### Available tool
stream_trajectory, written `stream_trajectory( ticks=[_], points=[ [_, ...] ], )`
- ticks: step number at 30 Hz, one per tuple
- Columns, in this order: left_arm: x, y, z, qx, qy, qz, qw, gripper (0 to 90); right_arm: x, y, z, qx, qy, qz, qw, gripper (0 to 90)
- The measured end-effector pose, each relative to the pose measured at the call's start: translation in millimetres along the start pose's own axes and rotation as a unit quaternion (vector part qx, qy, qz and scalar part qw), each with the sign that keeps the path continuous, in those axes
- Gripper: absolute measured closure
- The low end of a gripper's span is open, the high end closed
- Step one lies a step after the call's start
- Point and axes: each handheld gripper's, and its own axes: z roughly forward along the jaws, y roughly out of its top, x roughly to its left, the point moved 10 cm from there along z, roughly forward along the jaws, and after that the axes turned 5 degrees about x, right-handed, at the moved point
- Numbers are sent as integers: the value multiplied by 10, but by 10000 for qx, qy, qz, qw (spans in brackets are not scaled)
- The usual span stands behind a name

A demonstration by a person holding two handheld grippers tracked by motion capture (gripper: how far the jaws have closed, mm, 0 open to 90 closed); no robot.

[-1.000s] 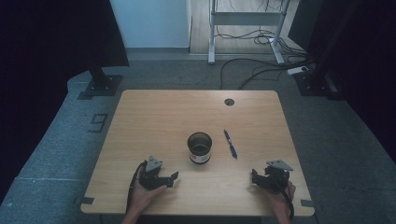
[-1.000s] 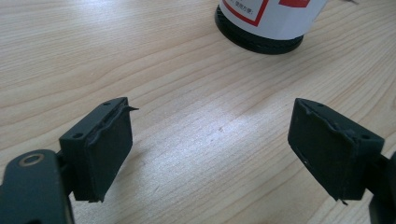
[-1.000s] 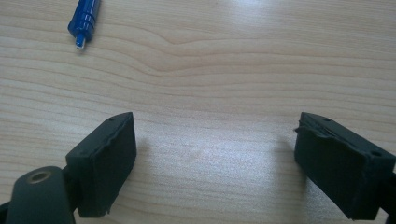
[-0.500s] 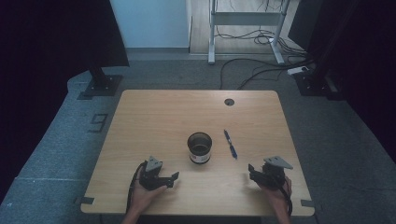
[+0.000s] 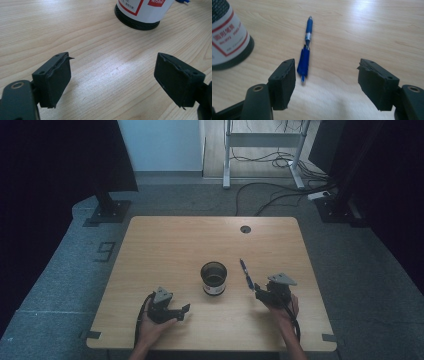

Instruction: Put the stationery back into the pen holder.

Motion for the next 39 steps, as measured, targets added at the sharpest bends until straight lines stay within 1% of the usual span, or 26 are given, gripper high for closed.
stream_trajectory(
  ticks=[1, 3, 8, 12, 14, 15, 17, 21, 22, 23, 26, 29, 32, 36, 37, 39],
  points=[
    [0, 0, 0, 0, 0, 0, 10000, 145, 0, 0, 0, 0, 0, 0, 10000, 298],
    [9, 5, -9, -20, 7, -18, 10000, 145, 38, 72, 58, -6, 56, 0, 10000, 313],
    [36, 7, -26, -36, 12, -39, 10000, 145, 79, 137, 136, 52, 145, 13, 9999, 325],
    [44, 8, -29, -43, -5, -60, 10000, 145, 113, 206, 194, 24, 206, 11, 9998, 354],
    [45, 4, -28, -34, -9, -58, 10000, 145, 123, 225, 231, 73, 232, 21, 9997, 360],
    [45, 6, -27, -41, -13, -70, 10000, 145, 143, 256, 263, 68, 289, 46, 9995, 381],
    [39, 11, -28, -57, -26, -88, 9999, 145, 164, 287, 296, 86, 308, 15, 9995, 389],
    [36, 12, -33, -61, -44, -95, 9999, 145, 190, 329, 356, 92, 312, -2, 9995, 405],
    [44, 11, -37, -55, -54, -98, 9999, 145, 208, 342, 406, 171, 338, 9, 9993, 404],
    [44, 11, -37, -55, -54, -98, 9999, 145, 208, 342, 406, 171, 338, 9, 9993, 404],
    [62, 16, -53, -73, -66, -110, 9999, 145, 236, 397, 484, 212, 345, 22, 9992, 407],
    [68, 17, -61, -91, -70, -122, 9999, 145, 247, 428, 520, 186, 330, 35, 9993, 417],
    [76, 17, -73, -100, -70, -125, 9998, 146, 259, 452, 575, 255, 337, 65, 9991, 414],
    [80, 19, -79, -100, -77, -124, 9998, 145, 278, 516, 609, 244, 346, 90, 9991, 420],
    [80, 18, -79, -100, -79, -125, 9998, 145, 275, 545, 616, 188, 337, 93, 9992, 430],
    [76, 16, -76, -94, -82, -118, 9999, 145, 275, 551, 624, 180, 334, 119, 9992, 433]
  ],
)
